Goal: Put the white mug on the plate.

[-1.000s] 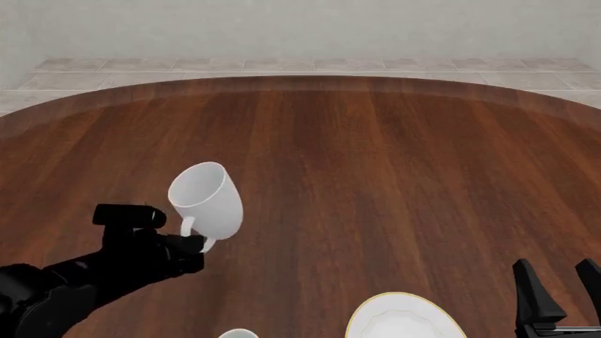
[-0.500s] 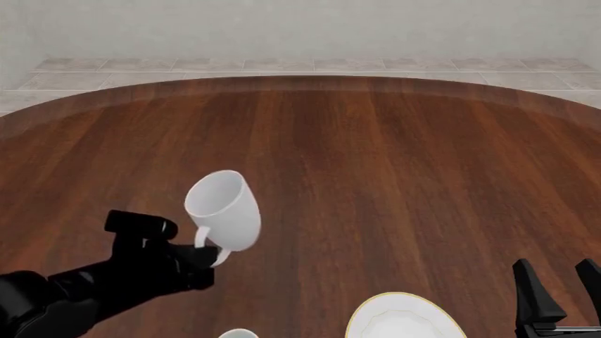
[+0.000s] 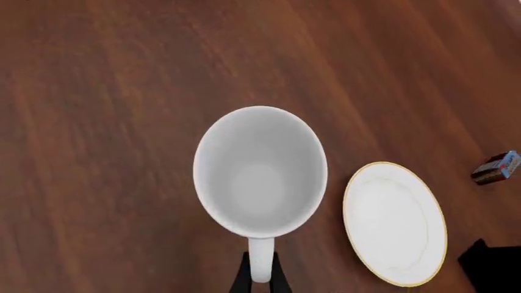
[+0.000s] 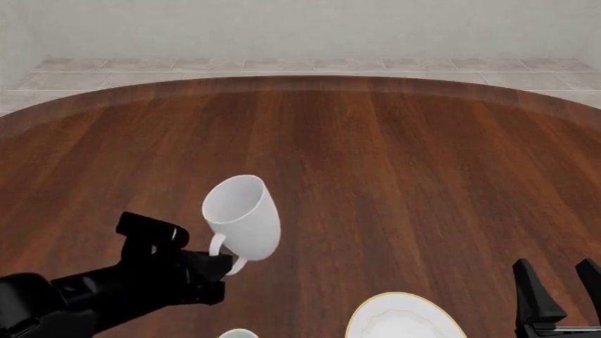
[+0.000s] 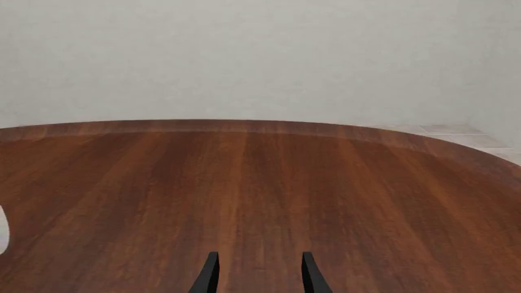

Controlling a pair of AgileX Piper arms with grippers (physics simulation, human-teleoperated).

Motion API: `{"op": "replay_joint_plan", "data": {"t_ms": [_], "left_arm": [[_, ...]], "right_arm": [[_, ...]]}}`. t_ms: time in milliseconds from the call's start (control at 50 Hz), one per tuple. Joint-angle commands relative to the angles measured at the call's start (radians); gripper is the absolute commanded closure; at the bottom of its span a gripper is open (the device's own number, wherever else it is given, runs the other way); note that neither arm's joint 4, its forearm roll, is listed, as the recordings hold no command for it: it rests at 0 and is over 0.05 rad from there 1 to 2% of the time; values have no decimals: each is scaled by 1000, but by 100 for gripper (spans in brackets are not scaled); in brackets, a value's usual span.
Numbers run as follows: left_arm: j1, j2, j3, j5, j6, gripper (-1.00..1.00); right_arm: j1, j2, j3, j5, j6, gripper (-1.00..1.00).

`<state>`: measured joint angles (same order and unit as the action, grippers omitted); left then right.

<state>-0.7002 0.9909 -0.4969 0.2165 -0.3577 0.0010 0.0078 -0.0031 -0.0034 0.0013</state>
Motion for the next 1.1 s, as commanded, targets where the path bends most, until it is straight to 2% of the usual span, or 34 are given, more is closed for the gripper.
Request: {"op": "replay_joint_plan", "data": {"t_ms": [20,1100], "left_arm": [[-40,6,-18,8,6,100],[-189,163,-137,-6,35,100]], "right_arm": [[0,0,0,0,-1,-100],[0,0,0,0,-2,-100]]}}
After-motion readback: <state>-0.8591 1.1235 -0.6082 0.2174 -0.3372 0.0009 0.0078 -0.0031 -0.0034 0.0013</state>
